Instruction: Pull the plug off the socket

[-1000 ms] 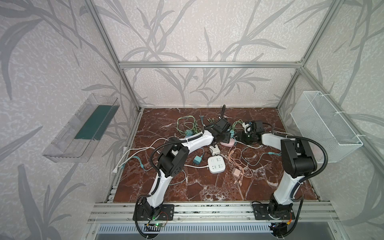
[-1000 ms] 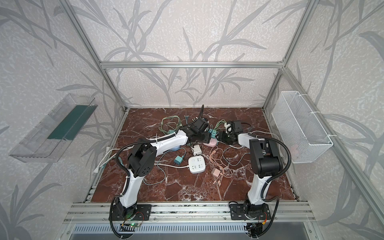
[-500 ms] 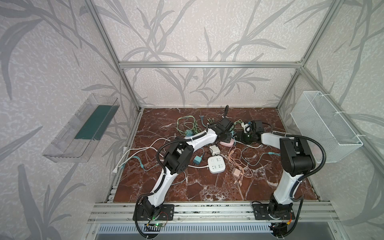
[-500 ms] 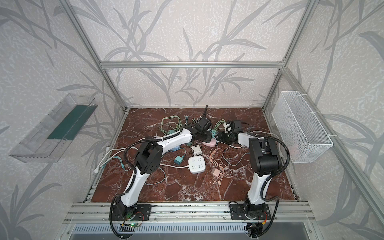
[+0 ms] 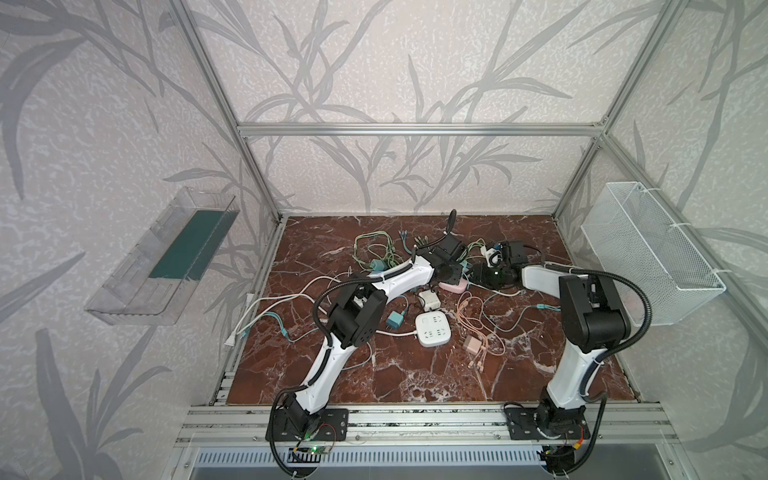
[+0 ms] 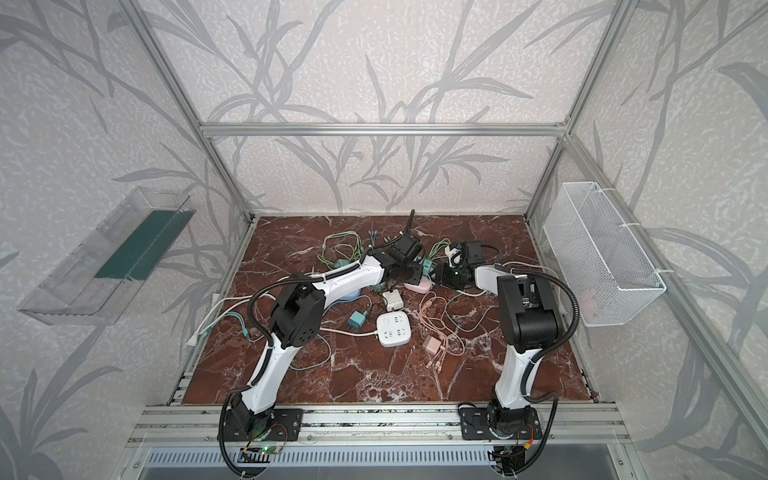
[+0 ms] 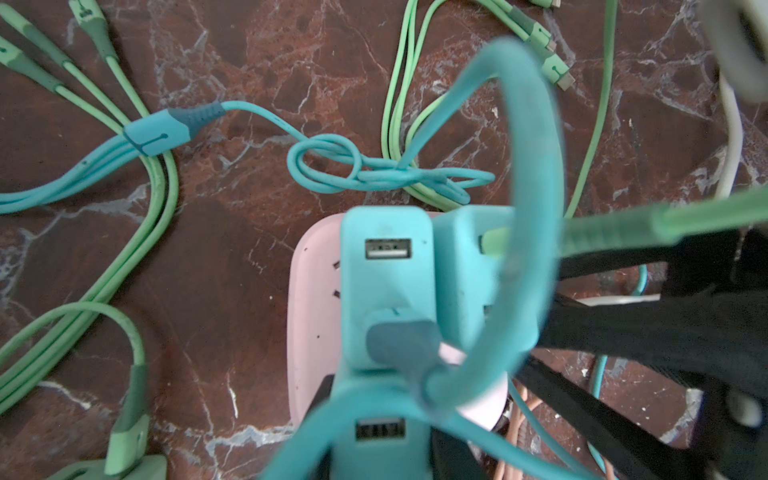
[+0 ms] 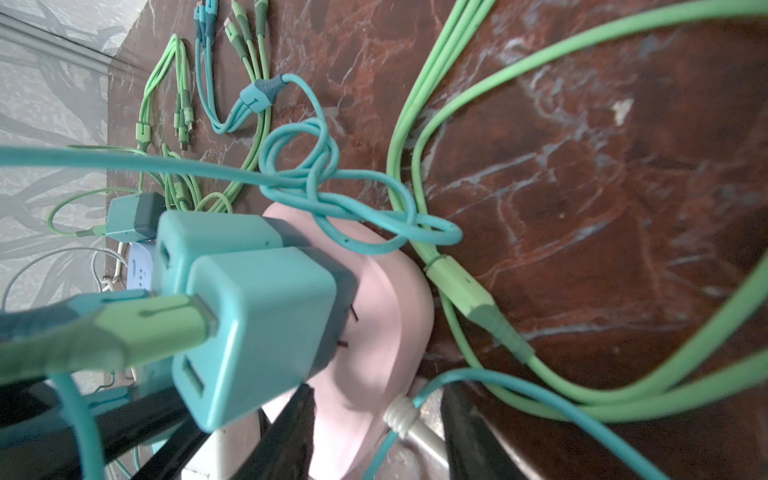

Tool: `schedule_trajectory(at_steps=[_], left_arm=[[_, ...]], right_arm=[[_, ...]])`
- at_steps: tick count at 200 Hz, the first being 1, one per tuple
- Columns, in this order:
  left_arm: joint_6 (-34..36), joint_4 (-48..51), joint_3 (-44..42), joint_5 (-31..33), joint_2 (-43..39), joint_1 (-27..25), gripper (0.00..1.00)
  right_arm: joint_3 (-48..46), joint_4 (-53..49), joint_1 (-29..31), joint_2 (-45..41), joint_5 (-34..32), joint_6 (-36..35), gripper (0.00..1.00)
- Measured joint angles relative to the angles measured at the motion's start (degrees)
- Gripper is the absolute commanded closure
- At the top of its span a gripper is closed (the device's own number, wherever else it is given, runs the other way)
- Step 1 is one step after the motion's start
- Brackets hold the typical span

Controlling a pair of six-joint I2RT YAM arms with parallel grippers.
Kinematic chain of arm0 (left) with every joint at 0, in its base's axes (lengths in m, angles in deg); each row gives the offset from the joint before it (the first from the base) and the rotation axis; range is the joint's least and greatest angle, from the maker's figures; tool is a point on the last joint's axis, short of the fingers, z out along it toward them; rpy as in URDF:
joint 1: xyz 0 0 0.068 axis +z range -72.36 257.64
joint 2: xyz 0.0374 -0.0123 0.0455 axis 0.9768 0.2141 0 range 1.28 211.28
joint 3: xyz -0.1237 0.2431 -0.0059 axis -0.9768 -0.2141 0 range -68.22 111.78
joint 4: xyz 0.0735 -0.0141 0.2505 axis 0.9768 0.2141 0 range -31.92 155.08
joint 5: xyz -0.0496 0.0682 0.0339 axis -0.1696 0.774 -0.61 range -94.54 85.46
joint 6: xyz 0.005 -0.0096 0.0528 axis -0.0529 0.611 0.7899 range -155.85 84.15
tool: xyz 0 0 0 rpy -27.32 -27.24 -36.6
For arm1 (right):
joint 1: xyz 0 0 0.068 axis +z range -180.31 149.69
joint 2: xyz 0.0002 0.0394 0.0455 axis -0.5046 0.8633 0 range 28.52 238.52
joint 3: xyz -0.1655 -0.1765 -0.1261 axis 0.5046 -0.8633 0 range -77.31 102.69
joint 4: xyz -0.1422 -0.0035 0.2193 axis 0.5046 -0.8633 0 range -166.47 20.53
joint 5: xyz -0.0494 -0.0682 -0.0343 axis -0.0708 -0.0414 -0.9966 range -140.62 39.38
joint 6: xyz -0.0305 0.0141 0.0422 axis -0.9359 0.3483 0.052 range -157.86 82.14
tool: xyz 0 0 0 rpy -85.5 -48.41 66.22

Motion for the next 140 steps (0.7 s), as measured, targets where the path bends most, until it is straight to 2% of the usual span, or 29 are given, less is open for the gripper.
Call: schedule_trajectory(at_steps=[28,69,140], left_arm=[[-0.3,0.4,1.3,-0.3,0.7,0.0,0.8],[-0.5,0.8,1.7,-0.6,0.8,0.0,0.81],[-0.1,0.7,1.7,-0.8,0.8,-0.8,0.81]], right_arm=[[-0.2,-0.1,0.0,0.0,0.2,-1.3,0.5],[-0.2,-0.6,0.3,-0.2,-0.3,-3.0,0.61],[1.0,-5.2,0.9,-0.4,-3.4,-5.4,0.61]])
